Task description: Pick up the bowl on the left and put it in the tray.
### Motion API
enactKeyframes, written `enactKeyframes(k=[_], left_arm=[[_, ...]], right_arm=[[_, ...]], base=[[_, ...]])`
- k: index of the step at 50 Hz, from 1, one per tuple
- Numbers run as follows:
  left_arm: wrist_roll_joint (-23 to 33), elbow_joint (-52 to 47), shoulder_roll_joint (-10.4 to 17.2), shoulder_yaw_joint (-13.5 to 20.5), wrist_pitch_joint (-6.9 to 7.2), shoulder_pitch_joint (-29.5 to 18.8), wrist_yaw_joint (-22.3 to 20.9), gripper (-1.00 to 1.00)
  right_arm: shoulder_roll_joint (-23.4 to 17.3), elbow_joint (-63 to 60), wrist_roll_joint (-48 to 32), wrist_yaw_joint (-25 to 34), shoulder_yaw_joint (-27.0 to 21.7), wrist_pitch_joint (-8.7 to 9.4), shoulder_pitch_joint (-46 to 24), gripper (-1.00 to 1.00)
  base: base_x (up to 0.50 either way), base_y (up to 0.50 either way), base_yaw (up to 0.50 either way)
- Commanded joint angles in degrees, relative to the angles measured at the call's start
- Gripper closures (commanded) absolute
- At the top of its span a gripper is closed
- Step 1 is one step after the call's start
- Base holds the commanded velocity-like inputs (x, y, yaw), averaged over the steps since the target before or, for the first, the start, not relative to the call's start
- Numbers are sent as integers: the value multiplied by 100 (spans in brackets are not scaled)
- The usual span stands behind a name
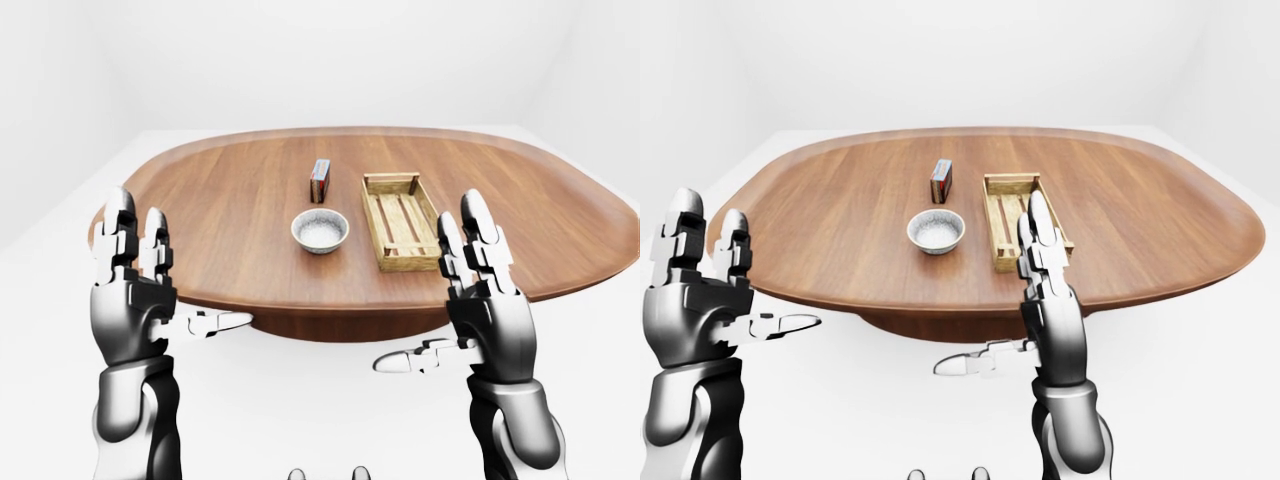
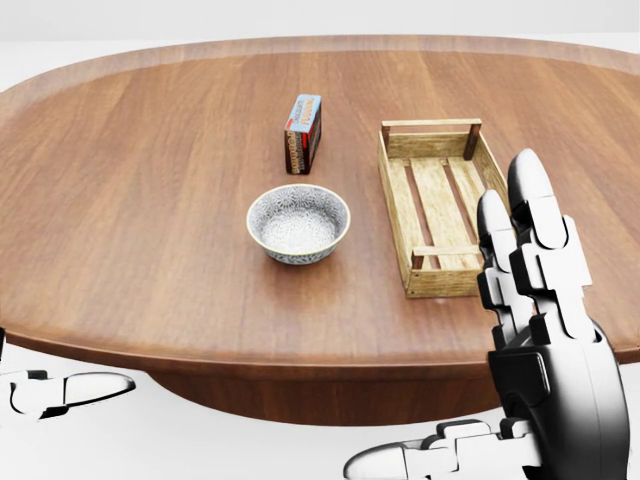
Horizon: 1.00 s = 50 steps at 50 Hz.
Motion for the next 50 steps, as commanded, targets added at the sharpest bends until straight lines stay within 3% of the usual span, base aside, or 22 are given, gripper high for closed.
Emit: enactKeyframes(k=[1, 50], left_arm=[[38, 9, -29, -53, 0, -1, -1, -100], [-28, -201, -51, -5, 0, 66, -16, -100]], right_arm=[[-39, -56, 44, -57, 41, 0, -33, -100], [-71, -64, 50, -77, 101, 0, 64, -100]], base=[[50, 0, 0], [50, 0, 0]])
